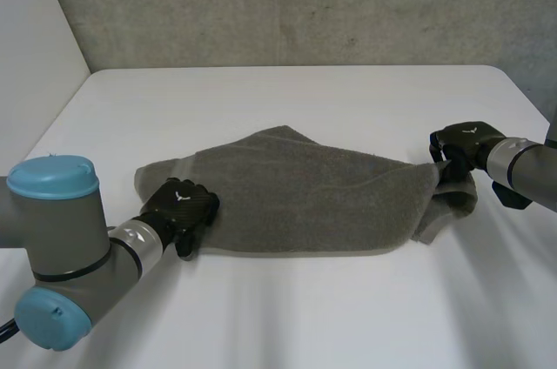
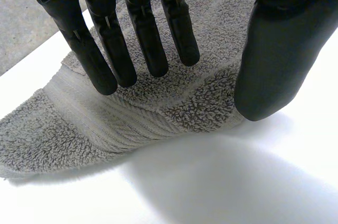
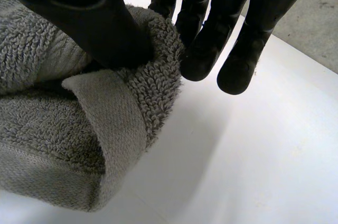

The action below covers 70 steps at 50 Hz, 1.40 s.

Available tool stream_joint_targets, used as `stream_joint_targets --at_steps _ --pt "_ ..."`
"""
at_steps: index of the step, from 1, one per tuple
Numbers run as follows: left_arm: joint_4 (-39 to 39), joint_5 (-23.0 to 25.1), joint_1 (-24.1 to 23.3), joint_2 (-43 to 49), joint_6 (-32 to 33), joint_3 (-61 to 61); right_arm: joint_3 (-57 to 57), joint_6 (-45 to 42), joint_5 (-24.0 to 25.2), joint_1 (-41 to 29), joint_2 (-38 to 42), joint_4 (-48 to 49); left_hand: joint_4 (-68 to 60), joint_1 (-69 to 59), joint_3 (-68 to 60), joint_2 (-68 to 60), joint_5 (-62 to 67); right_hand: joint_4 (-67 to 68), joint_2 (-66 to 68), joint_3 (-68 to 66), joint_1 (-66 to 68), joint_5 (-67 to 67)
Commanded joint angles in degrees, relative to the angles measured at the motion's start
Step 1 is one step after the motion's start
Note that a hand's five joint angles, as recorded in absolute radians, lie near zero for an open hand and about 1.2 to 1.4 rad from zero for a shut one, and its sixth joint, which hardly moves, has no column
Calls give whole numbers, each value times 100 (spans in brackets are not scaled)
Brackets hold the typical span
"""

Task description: Fold the towel.

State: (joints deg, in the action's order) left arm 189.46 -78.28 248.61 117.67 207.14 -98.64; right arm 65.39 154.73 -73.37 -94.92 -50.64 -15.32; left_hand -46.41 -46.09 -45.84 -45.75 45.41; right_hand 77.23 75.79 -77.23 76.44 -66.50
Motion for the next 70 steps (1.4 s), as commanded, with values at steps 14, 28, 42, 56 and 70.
stream_joint_targets --at_steps 14,28,42,56,70 --pt "92 -3 29 344 89 248 18 -57 -1 -1 -7 2 -415 -446 -471 -481 -485 277 421 -277 356 -350" --pt "495 -460 29 64 90 1205 184 302 -1 -88 -401 835 -3359 -3391 -3416 -3425 2459 277 421 -277 356 -350" --pt "944 -1120 20 -1683 -1333 2359 1020 2686 992 -106 -2337 2876 -3359 -3391 -3416 -3425 2459 277 421 -277 356 -350" --pt "566 -847 73 -3145 -1396 1857 -70 1543 1633 8 -3215 -481 -3359 -3391 -3416 -3425 2459 277 421 -277 356 -350" --pt "127 -574 442 -2441 -1211 1444 -228 515 1537 -18 -2380 -1272 -3359 -3391 -3416 -3425 2459 277 421 -277 356 -350"
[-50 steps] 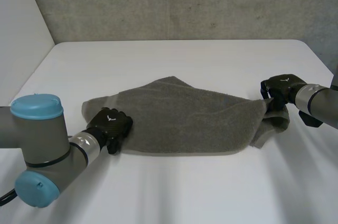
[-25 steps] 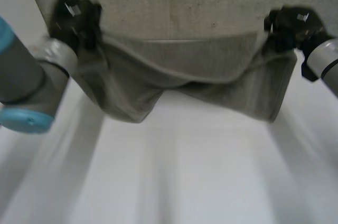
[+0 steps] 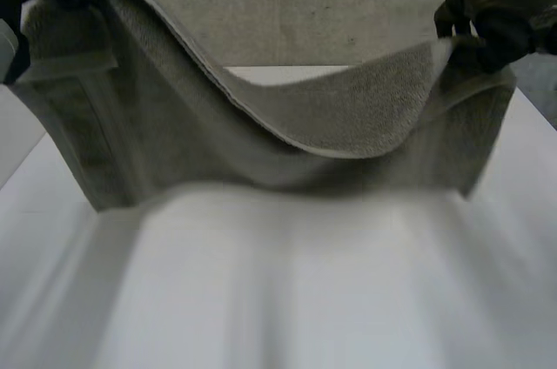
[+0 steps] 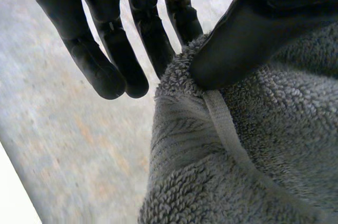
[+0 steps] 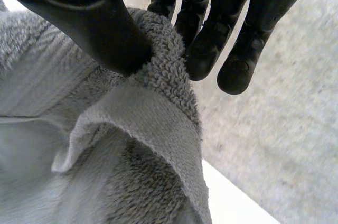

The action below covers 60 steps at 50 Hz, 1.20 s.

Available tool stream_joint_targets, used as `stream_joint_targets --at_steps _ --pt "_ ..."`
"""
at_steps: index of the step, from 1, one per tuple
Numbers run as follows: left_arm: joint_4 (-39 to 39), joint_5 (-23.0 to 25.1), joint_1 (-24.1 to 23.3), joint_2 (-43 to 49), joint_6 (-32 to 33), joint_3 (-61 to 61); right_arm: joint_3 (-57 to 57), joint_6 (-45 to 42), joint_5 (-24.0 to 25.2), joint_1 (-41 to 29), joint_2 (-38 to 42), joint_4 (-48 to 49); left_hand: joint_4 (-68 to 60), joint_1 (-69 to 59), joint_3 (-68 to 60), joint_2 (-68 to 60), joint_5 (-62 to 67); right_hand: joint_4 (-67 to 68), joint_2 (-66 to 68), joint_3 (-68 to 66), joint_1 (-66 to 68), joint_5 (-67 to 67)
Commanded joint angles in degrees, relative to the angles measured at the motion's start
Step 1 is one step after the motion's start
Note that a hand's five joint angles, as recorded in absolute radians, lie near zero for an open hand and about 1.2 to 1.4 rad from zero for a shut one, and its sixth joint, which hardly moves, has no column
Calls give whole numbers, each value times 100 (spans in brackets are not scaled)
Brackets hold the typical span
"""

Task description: Fold the towel.

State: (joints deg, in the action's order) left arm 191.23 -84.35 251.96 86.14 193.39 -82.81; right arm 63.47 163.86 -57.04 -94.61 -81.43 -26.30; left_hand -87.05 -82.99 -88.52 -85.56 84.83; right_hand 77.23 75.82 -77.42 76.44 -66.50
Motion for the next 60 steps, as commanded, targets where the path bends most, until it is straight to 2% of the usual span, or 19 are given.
stream_joint_targets --at_steps 1,7,11,13,14,16,17,20,22,26,32,36,41,48,49,50,51,52,60 --pt "-42 32 108 1042 338 -104 -98 -503 -166 -83 942 -218 705 299 852 556 -1483 277 418 -258 356 -350" --pt "-24 15 29 2422 1269 395 -729 -986 -877 -487 2190 -280 705 299 852 556 -1483 277 418 -258 356 -350" --pt "-6 -29 29 3005 1465 1118 -1241 -1137 -1248 -620 2641 -174 705 299 852 556 -1483 277 418 -258 356 -350" --pt "63 -64 20 3251 1264 1870 -1635 -1032 -1319 -742 2790 568 705 299 852 556 -1483 277 418 -258 356 -350" --pt "64 -64 20 3252 1262 1874 -1636 -1031 -1319 -743 2791 573 705 299 852 556 -1483 277 418 -258 356 -350" --pt "492 -64 20 3208 764 2373 -1401 -699 -1319 -857 2599 2042 705 299 852 556 -1483 277 418 -258 356 -350" --pt "495 -64 20 3208 761 2375 -1399 -697 -1319 -857 2597 2049 705 299 852 556 -1483 277 418 -258 356 -350" --pt "1345 -108 99 2613 16 2542 -479 362 -1363 -787 1336 4040 705 299 852 556 -1483 277 418 -258 356 -350" --pt "1514 -108 108 2399 -153 2498 -265 771 -1275 -734 998 4185 705 299 852 556 -1483 277 418 -258 356 -350" --pt "1567 -56 152 2057 -381 2069 -186 1455 -619 -409 927 3538 705 299 852 556 -1483 277 418 -258 356 -350" --pt "1532 -12 213 2039 -355 989 -335 1071 228 -268 1207 1668 705 299 852 556 -1483 277 418 -258 356 -350" --pt "1497 24 213 2030 -328 292 -547 542 237 -22 1587 573 705 299 852 556 -1483 277 418 -258 356 -350" --pt "1514 41 240 2030 -320 -769 -959 -1001 36 373 2419 -1164 705 299 852 556 -1483 277 418 -258 356 -350" --pt "1523 146 170 2047 -311 -1359 -951 -1637 -491 330 3071 -1660 705 299 852 556 -1483 277 418 -258 356 -350" --pt "1523 234 135 2065 -311 -1447 -951 -1655 -605 295 3176 -1599 705 299 852 556 -1483 -2465 -2324 2484 -2385 2391" --pt "1523 235 134 2065 -311 -1448 -951 -1655 -607 294 3177 -1598 705 299 852 556 -1483 -2492 -2351 2512 -2413 2419" --pt "1523 304 108 2100 -302 -1509 -951 -1655 -694 277 3230 -1467 705 299 852 556 -1483 -5290 -5149 5310 -5211 5217" --pt "1523 340 73 2118 -302 -1553 -925 -1655 -773 251 3248 -1231 705 299 852 556 -1483 -6723 -6582 6742 -6644 6650" --pt "1523 349 -6 2109 4 -1466 -373 -1445 -897 180 2889 -193 705 299 852 556 -1483 -6723 -6582 6742 -6644 6650"
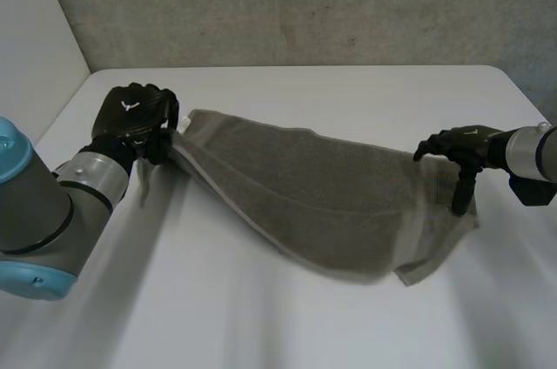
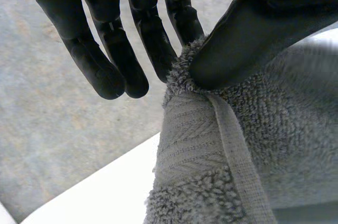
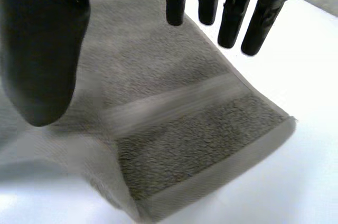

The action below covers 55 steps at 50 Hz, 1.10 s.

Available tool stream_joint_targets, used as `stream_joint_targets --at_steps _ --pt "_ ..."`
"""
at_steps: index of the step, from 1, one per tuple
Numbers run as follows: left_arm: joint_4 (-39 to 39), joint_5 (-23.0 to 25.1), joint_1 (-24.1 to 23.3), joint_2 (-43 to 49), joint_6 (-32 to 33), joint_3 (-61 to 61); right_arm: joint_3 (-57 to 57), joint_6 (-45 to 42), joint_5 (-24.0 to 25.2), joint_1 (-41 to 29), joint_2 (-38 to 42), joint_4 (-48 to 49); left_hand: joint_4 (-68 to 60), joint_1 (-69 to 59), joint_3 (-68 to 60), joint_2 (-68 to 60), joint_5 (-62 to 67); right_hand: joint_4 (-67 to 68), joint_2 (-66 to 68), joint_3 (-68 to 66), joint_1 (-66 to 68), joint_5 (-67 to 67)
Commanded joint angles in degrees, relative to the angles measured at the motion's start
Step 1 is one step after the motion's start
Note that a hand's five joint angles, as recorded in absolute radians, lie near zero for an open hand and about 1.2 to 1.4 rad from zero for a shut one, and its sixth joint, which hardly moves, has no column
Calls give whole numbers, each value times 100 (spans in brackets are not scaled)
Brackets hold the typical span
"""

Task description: Fold the towel.

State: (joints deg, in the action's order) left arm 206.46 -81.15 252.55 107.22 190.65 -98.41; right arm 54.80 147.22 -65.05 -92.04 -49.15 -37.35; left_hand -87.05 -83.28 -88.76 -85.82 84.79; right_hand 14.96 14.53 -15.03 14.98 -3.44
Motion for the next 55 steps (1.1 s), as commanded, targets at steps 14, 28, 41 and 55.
stream_joint_targets --at_steps 14,28,41,55 --pt "17 20 -56 44 596 366 3455 789 -34 -1130 -2291 2748 705 328 876 582 -1479 -496 -453 503 -498 344" --pt "0 -24 -74 97 552 436 4733 1441 -542 -2133 -1880 4270 705 328 876 582 -1479 -496 -453 503 -498 344" --pt "-18 -33 -118 44 552 480 4821 1344 -1247 -2397 -1642 4658 705 328 876 582 -1479 808 850 -801 806 -959" --pt "-18 -33 -127 88 543 436 4988 950 -1703 -2301 -1869 4921 705 328 876 582 -1479 6304 6346 -6296 6301 -6455"
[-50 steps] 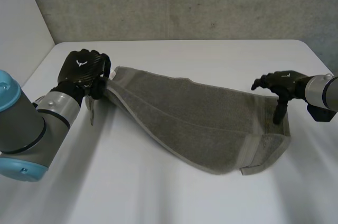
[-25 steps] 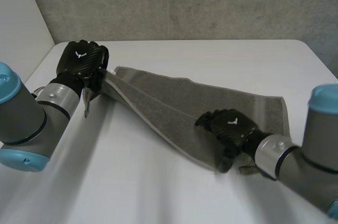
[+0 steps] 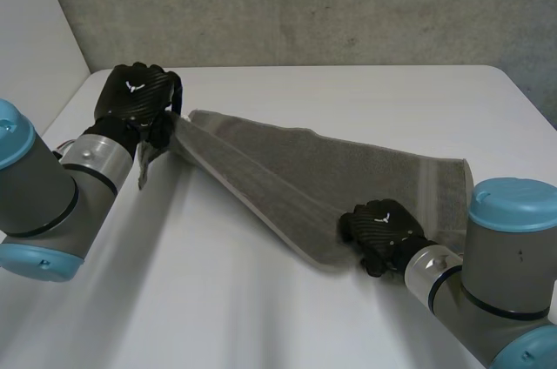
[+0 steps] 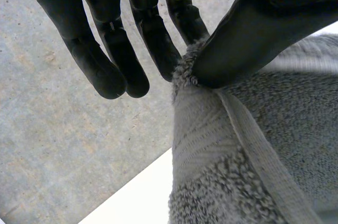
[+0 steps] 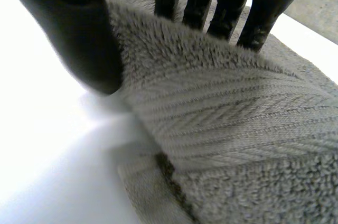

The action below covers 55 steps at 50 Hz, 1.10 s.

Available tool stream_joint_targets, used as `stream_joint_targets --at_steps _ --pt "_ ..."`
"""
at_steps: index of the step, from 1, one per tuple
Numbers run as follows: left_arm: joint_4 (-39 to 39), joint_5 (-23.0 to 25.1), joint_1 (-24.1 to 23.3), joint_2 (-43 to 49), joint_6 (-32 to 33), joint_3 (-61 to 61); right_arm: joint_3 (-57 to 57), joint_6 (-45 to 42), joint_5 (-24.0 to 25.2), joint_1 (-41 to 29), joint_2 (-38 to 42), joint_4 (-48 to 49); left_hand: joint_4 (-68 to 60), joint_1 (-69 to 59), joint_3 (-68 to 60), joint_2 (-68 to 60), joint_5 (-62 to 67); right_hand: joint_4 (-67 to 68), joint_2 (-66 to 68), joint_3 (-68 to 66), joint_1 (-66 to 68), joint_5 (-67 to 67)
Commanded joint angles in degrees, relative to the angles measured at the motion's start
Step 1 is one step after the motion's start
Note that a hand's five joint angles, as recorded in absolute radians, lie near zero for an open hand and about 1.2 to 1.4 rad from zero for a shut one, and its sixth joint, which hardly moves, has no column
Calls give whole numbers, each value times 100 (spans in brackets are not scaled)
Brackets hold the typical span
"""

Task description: Fold the towel.

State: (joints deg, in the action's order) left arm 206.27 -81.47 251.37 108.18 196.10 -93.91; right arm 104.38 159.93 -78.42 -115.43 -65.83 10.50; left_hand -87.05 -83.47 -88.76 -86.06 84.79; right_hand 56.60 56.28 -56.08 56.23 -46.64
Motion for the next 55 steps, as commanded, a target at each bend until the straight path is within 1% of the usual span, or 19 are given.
stream_joint_targets --at_steps 1,10,13,15,16,18,23,31,37,40,41,43,44,46,49,51,52,54,55 --pt "-8 0 -18 -33 -2 -22 13 -426 -428 38 -376 154 705 347 876 606 -1479 2338 2370 -2390 2375 -2334" --pt "-78 17 -18 -420 16 4 -383 -524 -446 38 -1758 -136 705 347 876 606 -1479 2340 2372 -2392 2377 -2336" --pt "-201 17 -1 -807 16 39 -814 -524 -296 108 -2277 -725 705 347 876 606 -1479 2340 2372 -2392 2377 -2336" --pt "-280 17 52 -1296 16 66 -1391 -524 27 388 -2513 -1643 705 347 876 606 -1479 2340 2372 -2392 2377 -2336" --pt "-280 17 52 -1299 16 66 -1394 -524 29 390 -2514 -1648 705 347 876 606 -1479 2340 2372 -2392 2377 -2336" --pt "-298 17 78 -1841 25 92 -2006 -507 440 757 -2593 -2505 705 347 876 606 -1479 2340 2372 -2392 2377 -2336" --pt "-324 26 114 -2475 16 136 -2955 -489 924 1354 -2680 -3298 705 347 876 606 -1479 2340 2372 -2392 2377 -2336" --pt "-702 79 123 -2548 25 66 -3749 -489 1469 1962 -2462 -3915 705 347 876 606 -1479 2340 2372 -2392 2377 -2336" --pt "-755 70 105 -1747 69 13 -3819 -524 1576 1998 -1705 -3933 705 347 876 606 -1479 2340 2372 -2392 2377 -2336" --pt "-755 70 79 -801 95 197 -3942 -708 1453 1797 -873 -3924 705 347 876 606 -1479 2340 2372 -2392 2377 -2336" --pt "-755 70 79 -798 95 198 -3942 -709 1453 1796 -870 -3924 705 347 876 606 -1479 2340 2372 -2392 2377 -2336" --pt "-772 35 87 -107 156 626 -4187 -971 1418 1673 -214 -3916 705 347 876 606 -1479 2340 2372 -2392 2377 -2336" --pt "-773 35 87 -104 157 628 -4189 -972 1417 1673 -211 -3916 705 347 876 606 -1479 2340 2372 -2392 2377 -2336" --pt "-860 0 87 474 340 1284 -4661 -1095 1182 1585 288 -3767 705 347 876 606 -1479 2340 2372 -2392 2377 -2336" --pt "-974 -88 26 730 551 1987 -4936 -1104 1066 1523 448 -3538 705 347 876 606 -1479 2340 2372 -2392 2377 -2336" --pt "-966 -167 26 731 561 2298 -5260 -1043 943 1392 536 -2367 705 347 876 606 -1479 2340 2372 -2392 2377 -2336" --pt "-922 -263 26 696 517 2524 -5261 -1043 943 1392 536 -2360 705 347 876 606 -1479 2340 2372 -2392 2377 -2336" --pt "-774 -386 34 653 430 2718 -5008 -824 952 1304 396 -742 705 347 876 606 -1479 2340 2372 -2392 2377 -2336" --pt "-512 -526 35 583 307 2824 -5006 -823 952 1304 395 -734 705 347 876 606 -1479 2340 2372 -2392 2377 -2336"
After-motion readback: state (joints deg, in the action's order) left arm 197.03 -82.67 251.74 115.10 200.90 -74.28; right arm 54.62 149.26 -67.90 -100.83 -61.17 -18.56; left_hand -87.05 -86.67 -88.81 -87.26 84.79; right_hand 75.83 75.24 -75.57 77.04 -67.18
